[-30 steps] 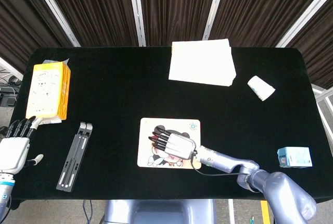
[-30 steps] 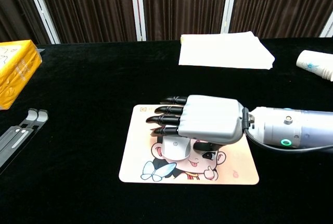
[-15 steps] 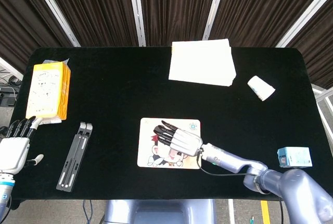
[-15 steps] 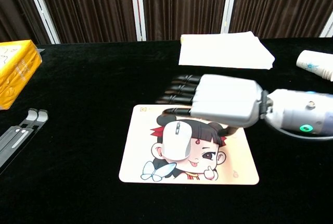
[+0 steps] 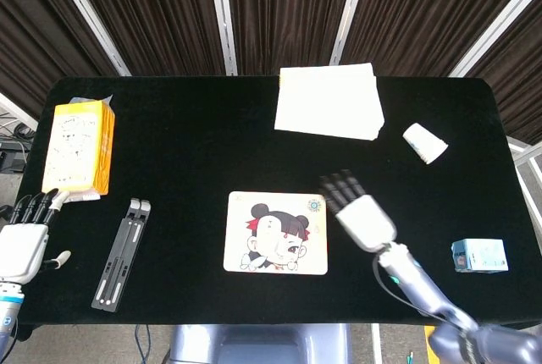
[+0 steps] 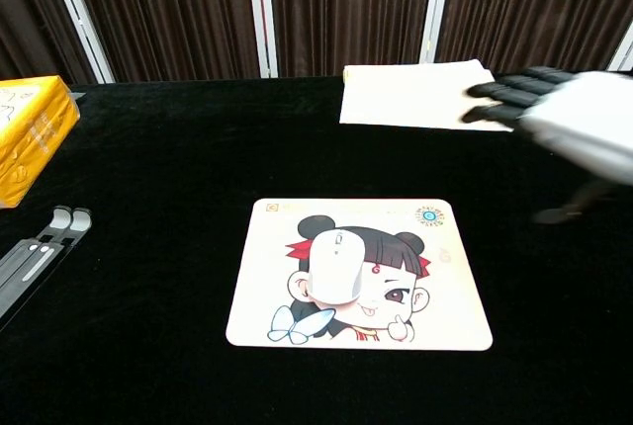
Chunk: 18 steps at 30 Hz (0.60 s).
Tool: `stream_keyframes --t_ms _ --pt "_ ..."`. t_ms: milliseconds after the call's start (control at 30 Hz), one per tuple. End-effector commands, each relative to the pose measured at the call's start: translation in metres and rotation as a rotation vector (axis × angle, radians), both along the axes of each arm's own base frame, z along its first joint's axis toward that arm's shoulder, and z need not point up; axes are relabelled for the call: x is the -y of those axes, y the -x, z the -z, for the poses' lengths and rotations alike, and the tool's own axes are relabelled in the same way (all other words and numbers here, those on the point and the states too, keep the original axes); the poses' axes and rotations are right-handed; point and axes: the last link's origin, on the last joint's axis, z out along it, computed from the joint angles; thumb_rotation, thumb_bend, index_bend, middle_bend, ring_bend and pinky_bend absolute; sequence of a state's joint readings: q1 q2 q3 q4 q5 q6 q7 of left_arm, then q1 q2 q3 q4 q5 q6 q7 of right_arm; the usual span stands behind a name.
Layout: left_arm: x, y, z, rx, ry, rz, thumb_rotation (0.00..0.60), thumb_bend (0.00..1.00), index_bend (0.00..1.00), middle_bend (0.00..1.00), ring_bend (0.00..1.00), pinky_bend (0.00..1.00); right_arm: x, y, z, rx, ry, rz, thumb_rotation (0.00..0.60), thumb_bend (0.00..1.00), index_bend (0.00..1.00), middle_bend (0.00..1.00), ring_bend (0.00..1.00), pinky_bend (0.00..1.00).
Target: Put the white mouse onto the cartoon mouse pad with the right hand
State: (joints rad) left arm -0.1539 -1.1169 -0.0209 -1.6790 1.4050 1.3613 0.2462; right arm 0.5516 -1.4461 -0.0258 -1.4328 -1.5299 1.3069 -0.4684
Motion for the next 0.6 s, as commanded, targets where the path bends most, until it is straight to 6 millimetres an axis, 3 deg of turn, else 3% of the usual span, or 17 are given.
stream_keyframes --t_ms 33,233,400,600 --pt "0.000 0.000 0.000 0.000 -0.002 0.004 0.600 0.18 0.00 0.00 0.00 0.00 -0.026 0.028 -0.036 0.069 0.078 0.177 0.600 0.08 0.10 0.00 0.00 0.00" --pt "0.001 0.000 0.000 -0.001 0.000 0.014 0.600 0.18 0.00 0.00 0.00 0.00 -0.059 0.056 -0.056 0.164 0.093 0.408 0.600 0.08 0.10 0.00 0.00 0.00" --pt "0.000 -0.001 -0.001 0.005 -0.007 0.031 0.600 0.18 0.00 0.00 0.00 0.00 -0.077 0.071 -0.069 0.181 0.140 0.447 0.600 0.08 0.10 0.00 0.00 0.00" --pt "0.001 -0.001 -0.003 0.039 -0.026 0.046 0.600 0.18 0.00 0.00 0.00 0.00 -0.080 0.082 -0.073 0.246 0.176 0.438 0.600 0.08 0.10 0.00 0.00 0.00"
